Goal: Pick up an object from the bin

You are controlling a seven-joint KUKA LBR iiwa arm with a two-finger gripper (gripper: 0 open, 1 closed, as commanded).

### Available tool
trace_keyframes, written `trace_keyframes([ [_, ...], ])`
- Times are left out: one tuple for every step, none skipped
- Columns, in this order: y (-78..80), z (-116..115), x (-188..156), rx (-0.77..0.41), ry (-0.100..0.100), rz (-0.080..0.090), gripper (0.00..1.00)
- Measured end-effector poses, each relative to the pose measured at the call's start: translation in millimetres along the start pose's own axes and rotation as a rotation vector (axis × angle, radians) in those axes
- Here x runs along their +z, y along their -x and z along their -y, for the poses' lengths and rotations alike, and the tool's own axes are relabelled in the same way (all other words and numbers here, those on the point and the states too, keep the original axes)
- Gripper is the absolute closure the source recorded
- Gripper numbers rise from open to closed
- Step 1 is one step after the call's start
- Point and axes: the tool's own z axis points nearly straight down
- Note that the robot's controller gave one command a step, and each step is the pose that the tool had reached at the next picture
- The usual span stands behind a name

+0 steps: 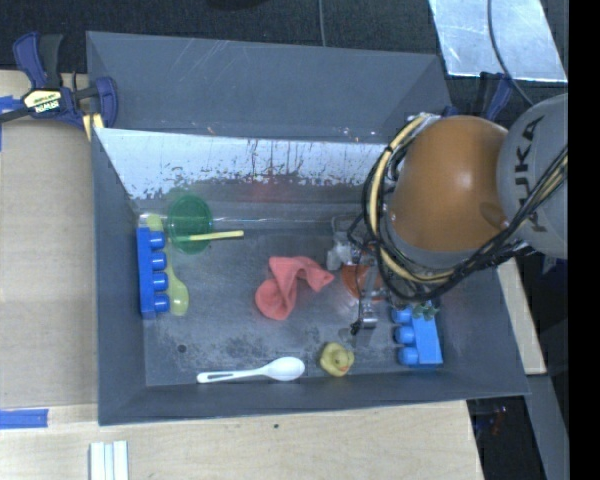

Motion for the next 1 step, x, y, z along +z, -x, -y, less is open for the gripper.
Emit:
trace_keyframes([
  [1.7, 0.1, -4.6, 0.000, 0.000, 0.009, 0.00],
])
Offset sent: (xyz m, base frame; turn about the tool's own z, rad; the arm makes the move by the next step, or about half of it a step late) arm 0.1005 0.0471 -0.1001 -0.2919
